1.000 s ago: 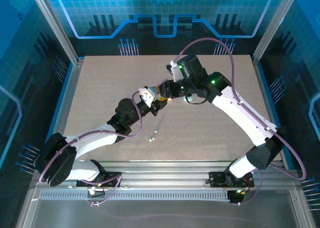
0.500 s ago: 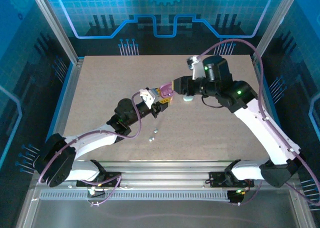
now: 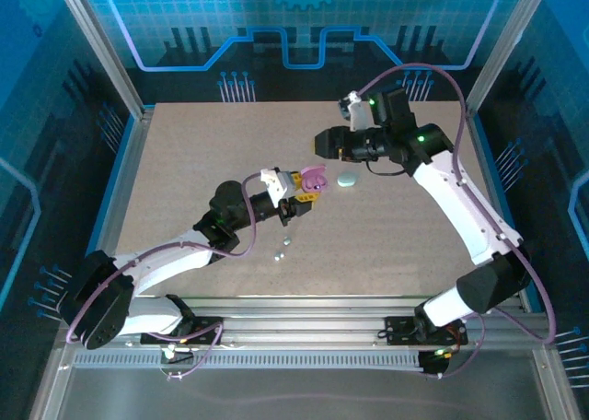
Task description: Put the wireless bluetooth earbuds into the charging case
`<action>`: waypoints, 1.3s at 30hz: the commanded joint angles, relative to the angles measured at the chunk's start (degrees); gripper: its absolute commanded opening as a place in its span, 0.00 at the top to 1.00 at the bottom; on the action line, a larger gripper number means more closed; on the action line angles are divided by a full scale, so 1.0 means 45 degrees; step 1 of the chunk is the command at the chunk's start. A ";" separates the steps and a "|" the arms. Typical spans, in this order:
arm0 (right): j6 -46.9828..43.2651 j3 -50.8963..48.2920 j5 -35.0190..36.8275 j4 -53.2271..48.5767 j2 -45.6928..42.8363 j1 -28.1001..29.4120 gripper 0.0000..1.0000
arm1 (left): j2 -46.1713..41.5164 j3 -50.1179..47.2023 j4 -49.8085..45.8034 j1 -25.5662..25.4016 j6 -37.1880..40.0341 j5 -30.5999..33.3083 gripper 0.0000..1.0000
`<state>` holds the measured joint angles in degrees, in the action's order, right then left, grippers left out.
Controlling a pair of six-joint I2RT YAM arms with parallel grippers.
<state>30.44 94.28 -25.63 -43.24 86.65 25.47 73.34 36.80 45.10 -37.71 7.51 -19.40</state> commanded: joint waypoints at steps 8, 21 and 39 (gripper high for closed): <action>-0.1519 -0.0308 -0.0994 -0.1634 -0.0214 -0.0055 0.47 | -0.0590 0.0562 0.0025 -0.0069 -0.0066 0.0048 0.64; 0.0144 -0.3014 0.0626 0.0658 -0.2262 -0.1030 0.44 | -0.0517 0.0607 -0.0868 0.0024 -0.0280 0.0859 0.64; 0.1064 -0.4222 -0.7942 0.3536 -0.0584 -0.0907 0.40 | -0.0515 0.0416 0.0630 0.0218 -0.1038 0.0618 0.62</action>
<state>34.59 76.60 -53.67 -29.98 83.81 20.67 72.31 37.82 43.92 -37.10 4.03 -16.78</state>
